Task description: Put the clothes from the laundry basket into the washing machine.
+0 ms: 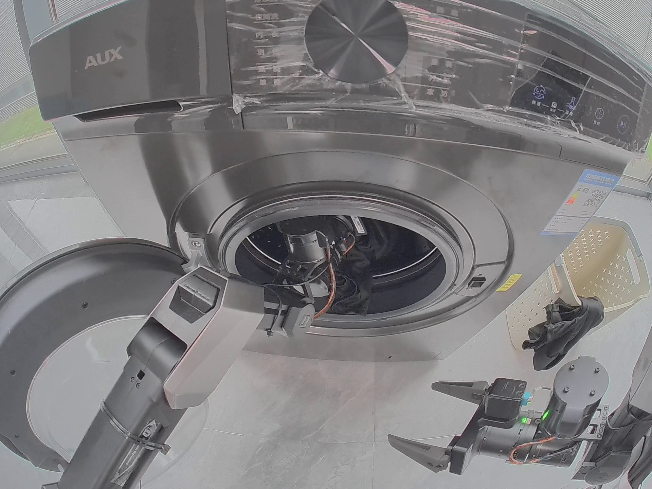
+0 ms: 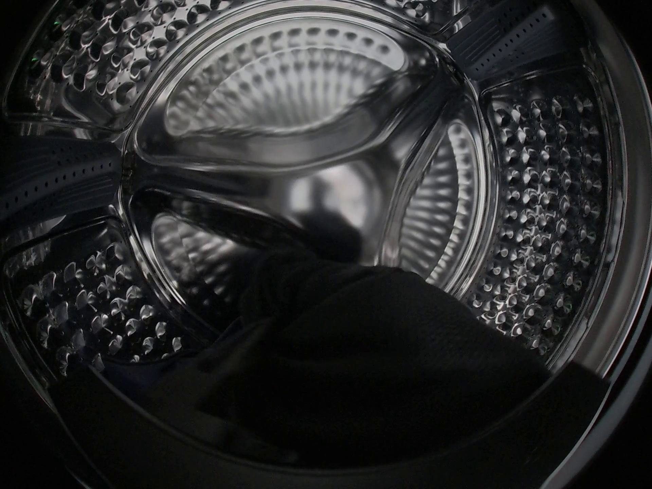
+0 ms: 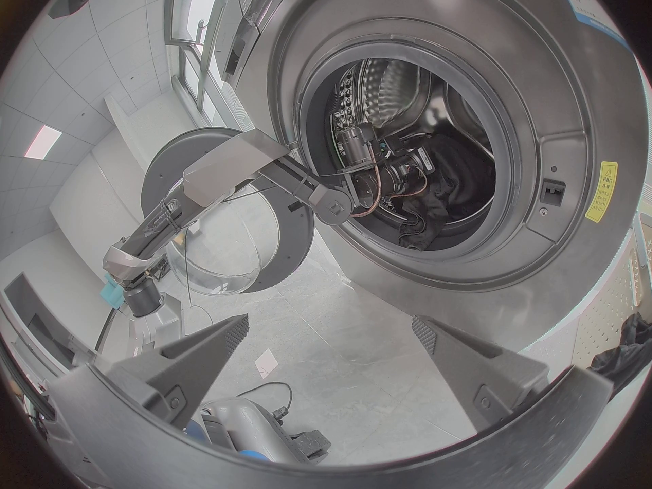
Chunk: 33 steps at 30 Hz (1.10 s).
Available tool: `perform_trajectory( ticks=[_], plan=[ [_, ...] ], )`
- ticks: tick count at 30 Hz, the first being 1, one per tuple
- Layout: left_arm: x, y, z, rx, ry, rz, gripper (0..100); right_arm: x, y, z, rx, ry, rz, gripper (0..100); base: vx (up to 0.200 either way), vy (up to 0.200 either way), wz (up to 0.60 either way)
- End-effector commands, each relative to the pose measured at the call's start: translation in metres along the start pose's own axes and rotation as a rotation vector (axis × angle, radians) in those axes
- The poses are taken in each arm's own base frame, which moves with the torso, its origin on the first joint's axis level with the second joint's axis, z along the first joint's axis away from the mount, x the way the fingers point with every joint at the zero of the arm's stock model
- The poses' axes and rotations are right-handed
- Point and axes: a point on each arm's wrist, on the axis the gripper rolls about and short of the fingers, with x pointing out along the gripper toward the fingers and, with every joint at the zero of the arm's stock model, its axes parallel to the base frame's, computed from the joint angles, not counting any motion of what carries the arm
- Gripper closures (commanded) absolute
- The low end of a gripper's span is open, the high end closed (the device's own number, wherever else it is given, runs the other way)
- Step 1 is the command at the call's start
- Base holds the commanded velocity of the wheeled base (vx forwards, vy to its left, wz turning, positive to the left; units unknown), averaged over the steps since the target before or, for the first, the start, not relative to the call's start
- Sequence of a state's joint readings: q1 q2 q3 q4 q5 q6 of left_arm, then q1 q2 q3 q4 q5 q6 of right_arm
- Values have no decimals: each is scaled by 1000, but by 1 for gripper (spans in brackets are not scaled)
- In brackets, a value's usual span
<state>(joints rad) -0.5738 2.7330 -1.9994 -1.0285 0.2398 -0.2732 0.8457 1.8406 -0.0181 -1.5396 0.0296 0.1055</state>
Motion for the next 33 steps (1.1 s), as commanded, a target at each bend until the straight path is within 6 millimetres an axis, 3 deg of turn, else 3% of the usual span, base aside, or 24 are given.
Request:
perform_trajectory(
  ticks=[1, 5, 11, 14, 18, 19, 24, 33],
  plan=[
    [-10, -9, 19, 10, 48, 5, 0, -1, 0, -1, 3, 5, -1, 0, 0, 0, 0],
    [-38, -12, 25, 44, 204, 4, 0, 0, 0, -1, 0, 6, 1, 0, 0, 0, 0],
    [-59, -11, 7, 61, 324, -32, 0, 1, 0, -1, 1, 7, 3, 0, 0, 0, 0],
    [-67, -2, -22, 113, 392, -27, 0, 0, 0, -1, 1, 7, 1, 0, 0, 0, 0],
    [-69, 4, -40, 140, 420, -32, 0, 0, 0, -1, 1, 7, 1, 0, 0, 0, 0],
    [-69, 5, -43, 141, 425, -33, 100, 0, 0, -1, 0, 6, 1, 0, 0, 0, 0],
    [-69, 7, -45, 142, 434, -30, 100, 0, 0, -1, 0, 6, 1, 0, 0, 0, 0],
    [-44, -5, -26, 34, 302, -37, 100, 0, 0, -1, 0, 7, 1, 0, 0, 0, 0]
  ],
)
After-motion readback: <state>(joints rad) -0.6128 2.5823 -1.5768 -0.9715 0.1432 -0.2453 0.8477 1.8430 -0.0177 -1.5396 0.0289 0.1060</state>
